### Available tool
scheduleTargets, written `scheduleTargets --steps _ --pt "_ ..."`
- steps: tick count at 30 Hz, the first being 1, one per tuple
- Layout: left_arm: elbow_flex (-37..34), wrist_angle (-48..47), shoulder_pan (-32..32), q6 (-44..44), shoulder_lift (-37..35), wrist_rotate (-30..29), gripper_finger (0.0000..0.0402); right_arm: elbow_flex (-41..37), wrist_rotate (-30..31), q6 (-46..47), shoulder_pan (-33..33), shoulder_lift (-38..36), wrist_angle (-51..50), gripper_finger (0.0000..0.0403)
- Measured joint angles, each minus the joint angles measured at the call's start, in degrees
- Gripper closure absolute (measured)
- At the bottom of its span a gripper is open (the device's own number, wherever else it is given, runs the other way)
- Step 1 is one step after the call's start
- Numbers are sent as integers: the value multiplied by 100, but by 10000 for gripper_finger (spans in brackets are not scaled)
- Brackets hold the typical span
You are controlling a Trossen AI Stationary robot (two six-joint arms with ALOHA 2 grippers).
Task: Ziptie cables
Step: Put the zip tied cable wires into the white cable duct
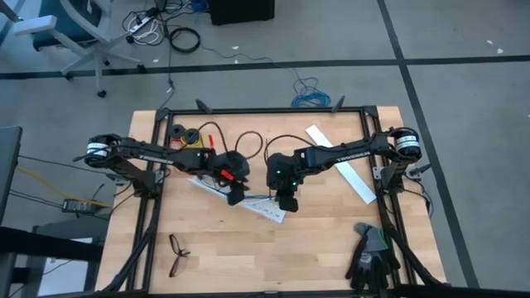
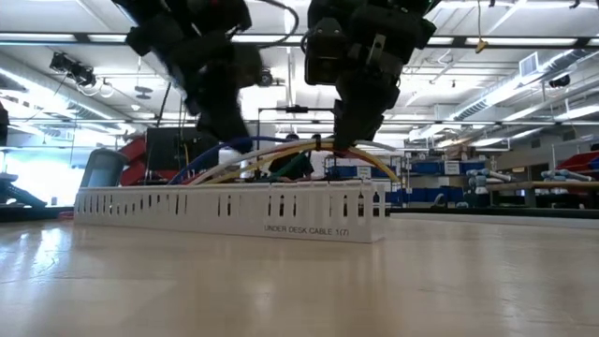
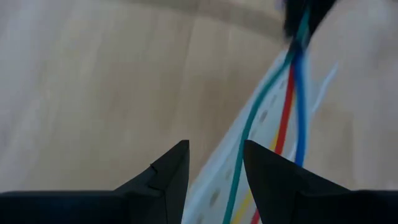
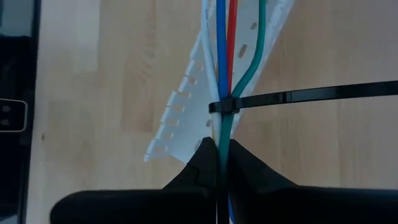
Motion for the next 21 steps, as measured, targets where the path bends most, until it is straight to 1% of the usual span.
scheduleTargets --steps 2,7,11,18,21 --pt "-2 -441 -48 37 2 -95 241 0 121 38 35 0 -4 389" --pt "-2 -1008 -110 485 -11 -190 241 0 242 119 71 0 -4 389" --pt "0 -1389 -103 900 -81 -523 241 0 276 181 75 0 13 389" --pt "-4 -2271 -102 1663 -120 -536 241 -2 388 345 78 0 149 387" --pt "-4 -2390 -102 1854 -85 -536 241 -2 404 454 77 2 237 387"
